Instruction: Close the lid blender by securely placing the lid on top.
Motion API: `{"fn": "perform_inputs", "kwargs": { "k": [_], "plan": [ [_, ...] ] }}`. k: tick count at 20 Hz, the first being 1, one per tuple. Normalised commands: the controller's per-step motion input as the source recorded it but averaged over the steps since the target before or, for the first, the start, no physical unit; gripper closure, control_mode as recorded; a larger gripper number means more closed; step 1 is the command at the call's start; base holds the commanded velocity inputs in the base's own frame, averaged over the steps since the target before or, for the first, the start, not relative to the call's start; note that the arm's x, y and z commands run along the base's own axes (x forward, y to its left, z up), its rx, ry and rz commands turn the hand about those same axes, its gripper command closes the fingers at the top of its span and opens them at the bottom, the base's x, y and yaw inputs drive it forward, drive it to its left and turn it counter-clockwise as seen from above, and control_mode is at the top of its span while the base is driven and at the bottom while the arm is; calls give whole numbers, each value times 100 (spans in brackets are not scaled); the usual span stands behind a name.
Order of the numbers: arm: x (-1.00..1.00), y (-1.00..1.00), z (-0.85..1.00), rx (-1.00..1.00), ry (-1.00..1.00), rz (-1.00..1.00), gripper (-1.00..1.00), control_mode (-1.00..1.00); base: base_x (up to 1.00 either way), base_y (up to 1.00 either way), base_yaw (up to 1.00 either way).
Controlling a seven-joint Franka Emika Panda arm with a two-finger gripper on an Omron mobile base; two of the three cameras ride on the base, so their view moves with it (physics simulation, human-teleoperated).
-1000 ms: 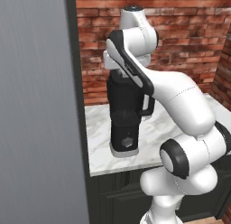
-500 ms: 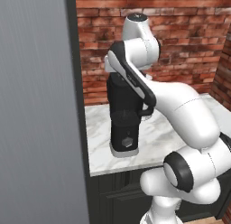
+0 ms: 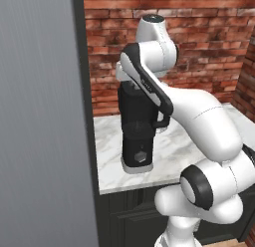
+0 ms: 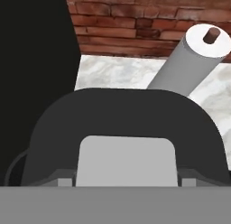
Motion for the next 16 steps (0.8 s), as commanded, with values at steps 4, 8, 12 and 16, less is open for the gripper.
{"fn": "perform_inputs", "kwargs": {
  "k": [4,8,12,16],
  "plan": [
    [-4,0,-23,0,13,4,100,-100,0,0,0],
    [-19,0,-30,0,1,0,-100,-100,0,0,0],
    [-31,0,-26,0,-1,0,-100,-100,0,0,0],
    [-16,0,-11,1,-4,0,-100,-100,0,0,0]
  ]
}}
